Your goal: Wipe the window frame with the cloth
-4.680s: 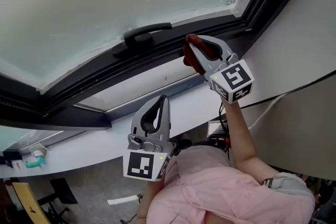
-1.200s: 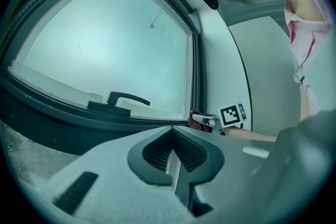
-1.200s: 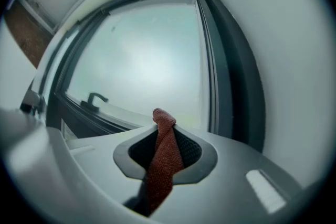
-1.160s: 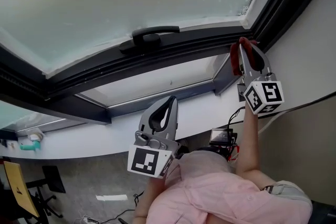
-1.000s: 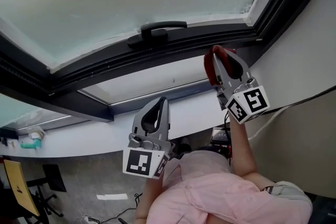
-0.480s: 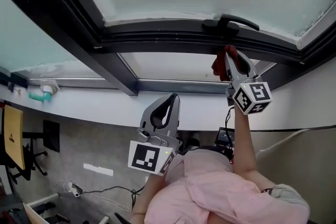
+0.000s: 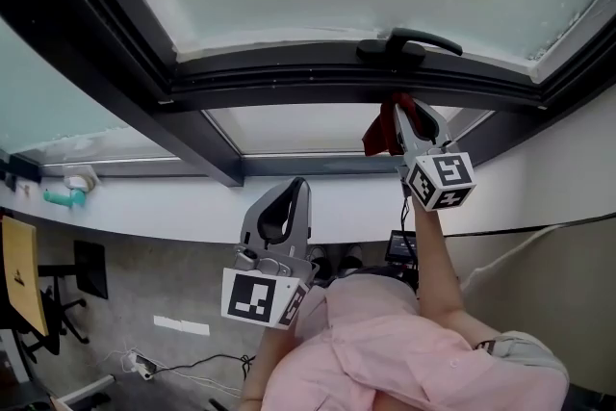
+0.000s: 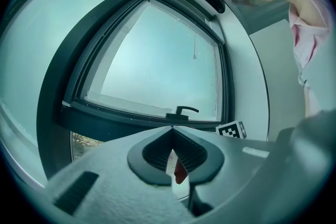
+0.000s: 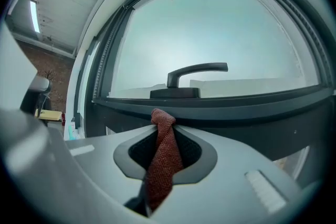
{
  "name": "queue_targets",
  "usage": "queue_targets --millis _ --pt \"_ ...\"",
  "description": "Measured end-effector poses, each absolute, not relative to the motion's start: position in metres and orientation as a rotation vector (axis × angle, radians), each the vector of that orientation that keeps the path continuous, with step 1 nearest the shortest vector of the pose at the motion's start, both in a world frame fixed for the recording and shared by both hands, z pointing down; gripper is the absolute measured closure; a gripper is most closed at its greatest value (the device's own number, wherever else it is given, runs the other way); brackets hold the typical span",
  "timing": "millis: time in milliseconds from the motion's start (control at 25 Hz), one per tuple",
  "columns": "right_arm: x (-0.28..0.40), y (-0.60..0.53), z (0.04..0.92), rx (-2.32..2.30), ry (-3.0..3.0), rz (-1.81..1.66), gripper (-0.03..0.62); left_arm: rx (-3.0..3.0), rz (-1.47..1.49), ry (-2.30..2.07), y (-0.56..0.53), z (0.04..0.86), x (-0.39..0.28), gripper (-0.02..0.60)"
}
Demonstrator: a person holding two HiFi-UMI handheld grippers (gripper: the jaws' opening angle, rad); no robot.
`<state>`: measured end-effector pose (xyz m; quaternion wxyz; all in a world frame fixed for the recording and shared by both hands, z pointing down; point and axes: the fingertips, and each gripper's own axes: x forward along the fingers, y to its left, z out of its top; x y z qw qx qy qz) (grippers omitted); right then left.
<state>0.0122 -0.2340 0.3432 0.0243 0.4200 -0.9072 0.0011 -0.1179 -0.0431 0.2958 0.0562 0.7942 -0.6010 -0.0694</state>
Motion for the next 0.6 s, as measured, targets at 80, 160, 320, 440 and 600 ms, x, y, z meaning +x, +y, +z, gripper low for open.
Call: queue_targets --millis 80,160,320,440,600 --pt "0.013 -0.241 0.341 1.328 -2.793 -0.001 0.534 2.426 -0.213 -1.807 -0.046 0.295 -0.115 0.584" --pt "0.011 -0.248 0.342 1.347 -2.795 0.016 0.534 2.440 -0.214 -1.787 -0.050 0.294 -0.111 0.584" --pt "0.011 -0.250 0.342 1.367 -2.811 0.006 0.533 2.472 -0.208 -1.753 -0.057 0.292 -0.103 0.584" --pt "0.010 -0.250 0.342 1.341 -2.813 -0.004 0.533 2.488 -0.211 -1.734 -0.063 0.292 -0.098 0.584" --pt "0.009 -0.251 0.341 1.302 -2.823 -0.005 0.534 2.514 -0.212 -1.699 -0.072 0.291 -0.087 0.584"
